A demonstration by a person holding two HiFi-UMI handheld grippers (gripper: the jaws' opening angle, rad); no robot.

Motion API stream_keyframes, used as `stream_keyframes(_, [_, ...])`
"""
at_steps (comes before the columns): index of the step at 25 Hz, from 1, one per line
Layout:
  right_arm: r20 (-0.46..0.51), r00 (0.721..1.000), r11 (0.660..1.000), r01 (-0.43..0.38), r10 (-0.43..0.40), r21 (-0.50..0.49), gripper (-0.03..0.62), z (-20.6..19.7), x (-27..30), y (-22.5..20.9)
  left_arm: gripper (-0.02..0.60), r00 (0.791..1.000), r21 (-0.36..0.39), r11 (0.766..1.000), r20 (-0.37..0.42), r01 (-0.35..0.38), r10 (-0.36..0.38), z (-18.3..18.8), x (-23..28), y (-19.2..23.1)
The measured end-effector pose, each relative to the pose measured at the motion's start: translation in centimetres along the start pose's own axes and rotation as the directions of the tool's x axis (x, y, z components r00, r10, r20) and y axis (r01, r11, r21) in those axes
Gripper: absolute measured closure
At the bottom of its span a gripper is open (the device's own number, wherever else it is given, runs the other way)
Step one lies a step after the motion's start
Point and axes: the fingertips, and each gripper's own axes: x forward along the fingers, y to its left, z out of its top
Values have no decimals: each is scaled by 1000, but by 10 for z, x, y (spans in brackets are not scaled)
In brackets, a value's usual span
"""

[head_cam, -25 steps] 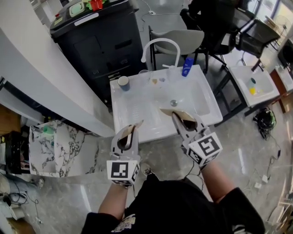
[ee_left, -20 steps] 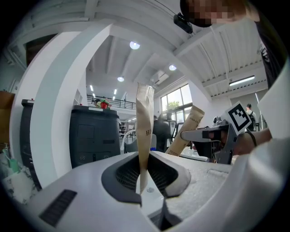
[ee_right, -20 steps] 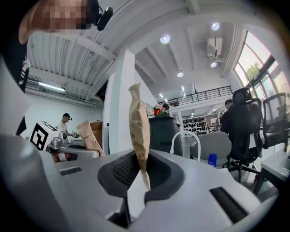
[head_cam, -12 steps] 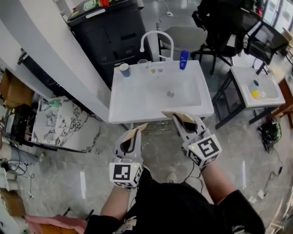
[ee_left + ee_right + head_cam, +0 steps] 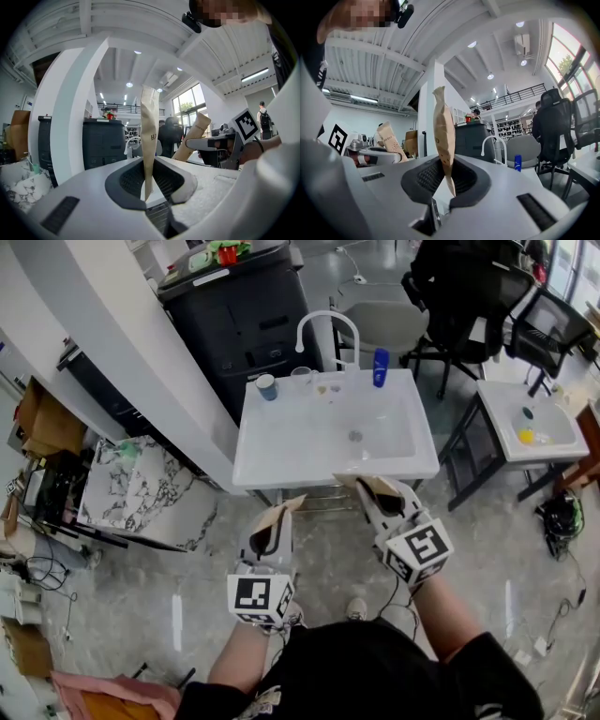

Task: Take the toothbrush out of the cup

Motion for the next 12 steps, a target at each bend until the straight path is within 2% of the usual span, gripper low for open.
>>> stream_keyframes(12, [-25, 998, 998, 57, -57, -2, 566, -8, 32, 67, 537, 999, -26, 999, 4, 40, -40, -3, -38, 68])
